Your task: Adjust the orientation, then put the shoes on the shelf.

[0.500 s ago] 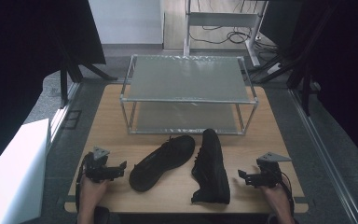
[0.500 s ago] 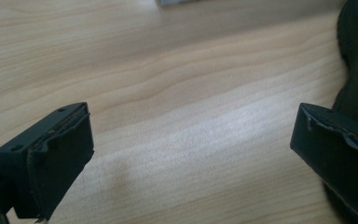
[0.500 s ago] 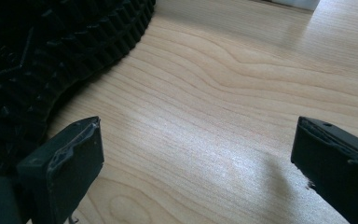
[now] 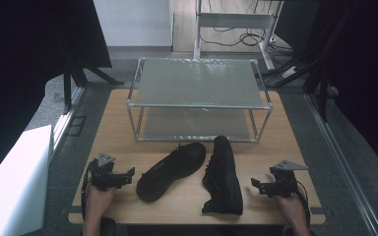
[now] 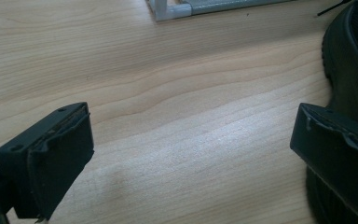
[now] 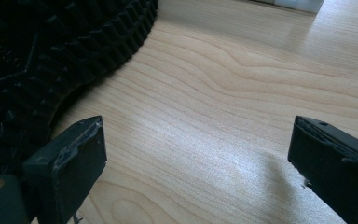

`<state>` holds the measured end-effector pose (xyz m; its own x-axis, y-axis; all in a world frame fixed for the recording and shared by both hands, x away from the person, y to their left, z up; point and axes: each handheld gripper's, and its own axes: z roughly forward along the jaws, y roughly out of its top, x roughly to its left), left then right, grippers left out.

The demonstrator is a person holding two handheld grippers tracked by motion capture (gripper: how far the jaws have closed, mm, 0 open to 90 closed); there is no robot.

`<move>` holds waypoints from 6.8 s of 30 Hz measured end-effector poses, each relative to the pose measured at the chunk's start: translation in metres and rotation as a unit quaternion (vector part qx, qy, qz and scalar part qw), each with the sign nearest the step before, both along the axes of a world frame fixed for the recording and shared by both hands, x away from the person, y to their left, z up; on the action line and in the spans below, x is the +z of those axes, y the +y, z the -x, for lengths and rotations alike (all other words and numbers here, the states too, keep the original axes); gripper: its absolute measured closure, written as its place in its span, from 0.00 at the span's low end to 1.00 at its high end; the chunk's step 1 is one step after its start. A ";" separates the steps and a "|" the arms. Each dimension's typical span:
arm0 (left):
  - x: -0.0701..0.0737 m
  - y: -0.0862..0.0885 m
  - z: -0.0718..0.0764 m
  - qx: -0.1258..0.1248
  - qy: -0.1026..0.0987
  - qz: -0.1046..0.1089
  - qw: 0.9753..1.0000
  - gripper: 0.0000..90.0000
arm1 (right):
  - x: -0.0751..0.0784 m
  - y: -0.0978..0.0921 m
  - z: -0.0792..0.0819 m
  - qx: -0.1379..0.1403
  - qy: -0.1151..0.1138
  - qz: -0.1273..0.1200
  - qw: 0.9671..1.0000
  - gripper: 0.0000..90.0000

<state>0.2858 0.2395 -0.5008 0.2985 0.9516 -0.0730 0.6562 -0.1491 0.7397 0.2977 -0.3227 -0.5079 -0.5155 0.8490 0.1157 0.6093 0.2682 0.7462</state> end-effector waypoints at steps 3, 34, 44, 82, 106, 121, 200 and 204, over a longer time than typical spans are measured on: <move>0.000 -0.003 -0.001 0.001 0.011 -0.003 1.000 0.00 | -0.001 0.000 0.000 0.001 0.003 0.000 1.000 0.06; -0.011 -0.017 -0.006 -0.053 0.043 -0.039 0.997 0.00 | -0.003 0.001 -0.001 0.006 0.010 -0.007 1.000 0.08; -0.011 -0.038 0.010 -0.094 0.049 -0.072 0.992 0.00 | -0.003 0.000 -0.001 0.006 0.012 -0.011 1.000 0.09; -0.011 -0.107 0.023 -0.212 0.040 -0.087 0.973 0.00 | -0.003 0.000 -0.002 0.008 0.014 -0.013 1.000 0.09; -0.009 -0.078 0.014 -0.141 0.008 -0.070 0.987 0.00 | 0.011 0.004 -0.003 0.008 0.011 -0.026 1.000 0.00; -0.006 -0.081 0.016 -0.143 -0.029 -0.075 0.986 0.00 | 0.054 0.032 -0.009 0.044 -0.016 -0.023 0.999 0.00; -0.009 -0.077 0.012 -0.115 0.019 -0.079 0.990 0.00 | 0.035 -0.024 -0.010 -0.054 0.000 -0.059 0.997 0.09; -0.005 -0.077 0.013 -0.117 0.019 -0.067 0.991 0.00 | 0.039 -0.023 -0.006 -0.048 -0.005 -0.060 0.997 0.09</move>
